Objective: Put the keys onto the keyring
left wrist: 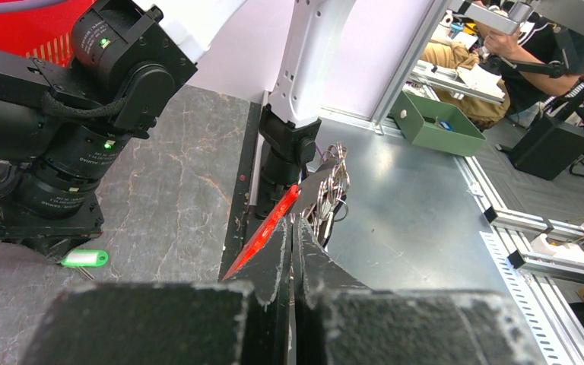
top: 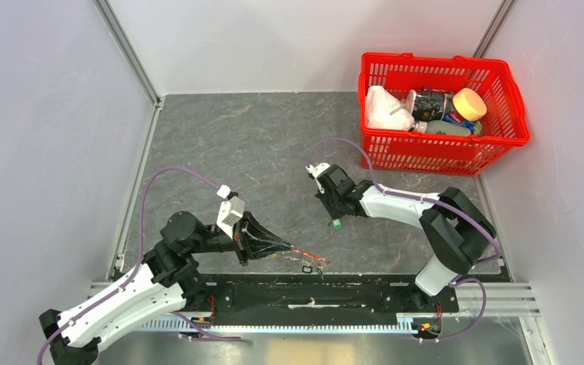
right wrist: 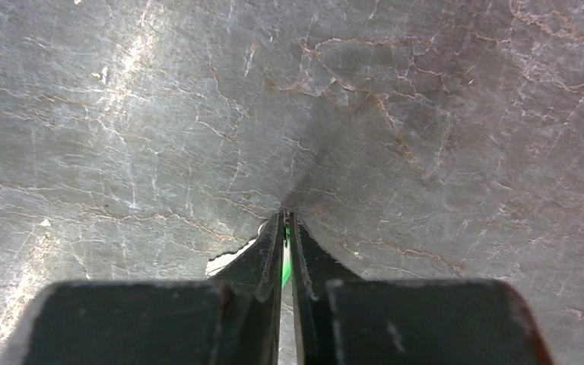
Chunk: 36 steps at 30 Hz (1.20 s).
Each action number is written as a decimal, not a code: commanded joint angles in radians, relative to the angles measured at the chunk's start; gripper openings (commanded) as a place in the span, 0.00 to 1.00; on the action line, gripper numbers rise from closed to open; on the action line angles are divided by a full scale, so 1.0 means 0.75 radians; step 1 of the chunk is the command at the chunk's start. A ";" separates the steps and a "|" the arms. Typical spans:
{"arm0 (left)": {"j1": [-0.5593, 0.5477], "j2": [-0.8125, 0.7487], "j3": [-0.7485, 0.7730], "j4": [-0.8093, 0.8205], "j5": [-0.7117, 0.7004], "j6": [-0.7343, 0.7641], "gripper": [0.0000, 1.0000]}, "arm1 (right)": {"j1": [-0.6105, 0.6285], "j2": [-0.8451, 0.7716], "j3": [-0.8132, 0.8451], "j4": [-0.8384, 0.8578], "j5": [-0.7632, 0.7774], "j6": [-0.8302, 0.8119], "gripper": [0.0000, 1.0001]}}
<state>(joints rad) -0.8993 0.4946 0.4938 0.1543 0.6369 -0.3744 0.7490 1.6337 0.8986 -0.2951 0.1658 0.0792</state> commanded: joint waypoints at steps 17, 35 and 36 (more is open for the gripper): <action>-0.008 0.025 0.024 0.179 0.126 -0.067 0.02 | -0.005 -0.631 0.088 -0.260 -0.217 0.029 0.00; -0.008 0.375 0.273 0.235 0.490 -0.008 0.02 | -0.005 -0.995 0.457 -0.618 -0.883 -0.255 0.00; -0.007 0.383 0.289 0.232 0.501 -0.011 0.02 | -0.005 -1.003 0.457 -0.630 -0.913 -0.267 0.00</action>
<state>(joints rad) -0.9009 0.7765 0.6174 0.2642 0.9363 -0.3943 0.7479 0.9108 1.2015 -0.6910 -0.3771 -0.0406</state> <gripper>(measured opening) 0.029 0.007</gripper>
